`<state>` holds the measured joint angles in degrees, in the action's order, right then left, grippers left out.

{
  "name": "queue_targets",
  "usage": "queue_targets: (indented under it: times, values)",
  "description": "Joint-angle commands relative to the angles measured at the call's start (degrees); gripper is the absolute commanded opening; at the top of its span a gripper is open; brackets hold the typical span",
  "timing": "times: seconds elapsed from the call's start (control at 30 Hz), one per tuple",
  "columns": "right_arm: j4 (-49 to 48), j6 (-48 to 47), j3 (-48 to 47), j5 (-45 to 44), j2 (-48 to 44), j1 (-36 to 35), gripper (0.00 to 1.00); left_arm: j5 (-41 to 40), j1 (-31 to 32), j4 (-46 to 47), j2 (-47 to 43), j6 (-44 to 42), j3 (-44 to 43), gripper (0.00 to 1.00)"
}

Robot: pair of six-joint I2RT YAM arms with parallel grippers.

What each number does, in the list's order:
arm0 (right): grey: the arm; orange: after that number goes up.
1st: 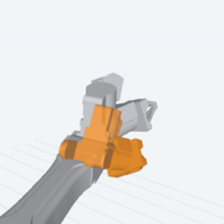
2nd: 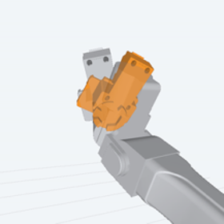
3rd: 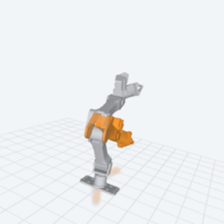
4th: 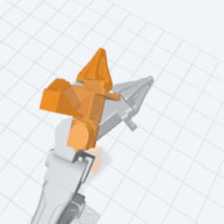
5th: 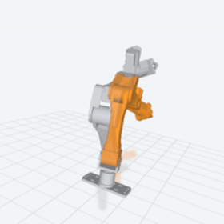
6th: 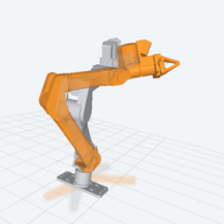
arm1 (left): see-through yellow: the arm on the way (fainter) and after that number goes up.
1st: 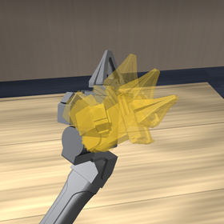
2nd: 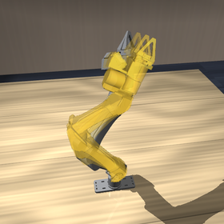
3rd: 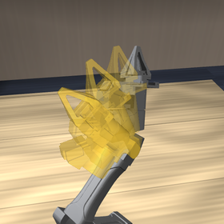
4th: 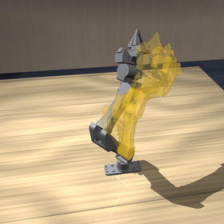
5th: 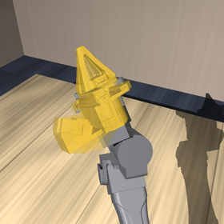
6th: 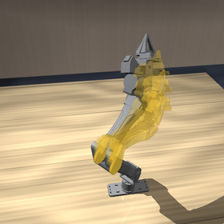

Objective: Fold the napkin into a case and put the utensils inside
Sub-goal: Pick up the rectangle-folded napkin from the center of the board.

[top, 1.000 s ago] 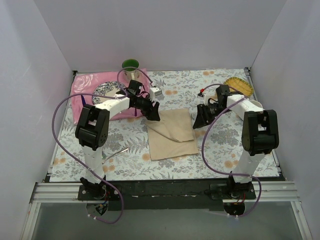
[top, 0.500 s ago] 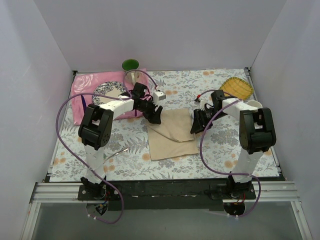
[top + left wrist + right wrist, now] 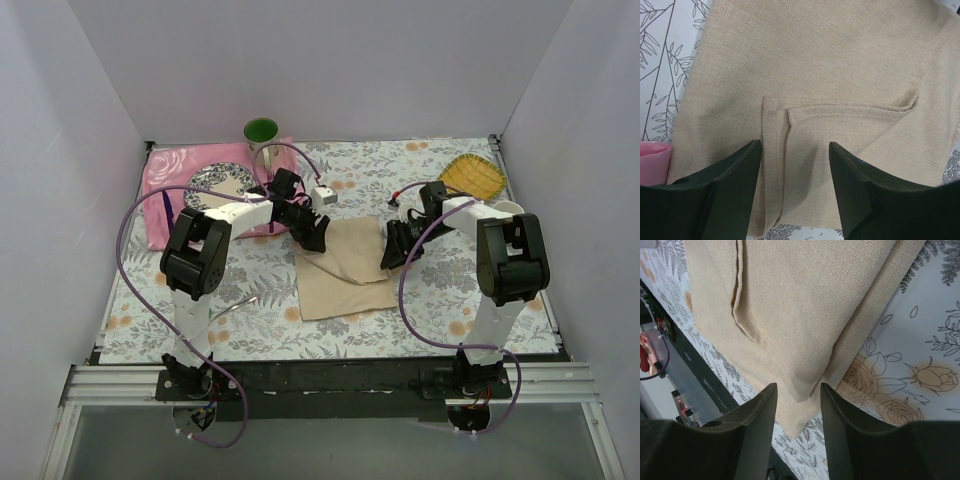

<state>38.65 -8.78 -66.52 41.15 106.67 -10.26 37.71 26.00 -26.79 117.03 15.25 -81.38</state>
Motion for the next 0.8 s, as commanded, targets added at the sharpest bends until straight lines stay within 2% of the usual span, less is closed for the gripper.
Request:
queue_targets:
  times: [0.0, 0.4, 0.53, 0.63, 0.77]
  values:
    - [0.4, 0.4, 0.2, 1.9, 1.5, -0.5, 0.47, 2.3, 0.4, -0.5, 0.4, -0.2, -1.4, 0.54]
    - [1.0, -0.4, 0.7, 0.4, 2.7, -0.5, 0.44, 7.8, 0.6, -3.8, -0.8, -2.6, -0.9, 0.34]
    - [1.9, -0.5, -0.3, 0.7, 2.6, -0.5, 0.43, 9.2, 0.6, -3.1, -3.6, -4.8, 0.8, 0.32]
    - [2.1, -0.6, -0.9, 0.6, 2.6, -0.5, 0.36, 9.7, 0.5, -1.9, -6.7, -5.9, 4.4, 0.31]
    - [3.0, -1.4, -1.7, 0.1, 3.2, -0.5, 0.22, 8.7, 0.3, -4.6, -9.9, -12.8, 7.7, 0.29]
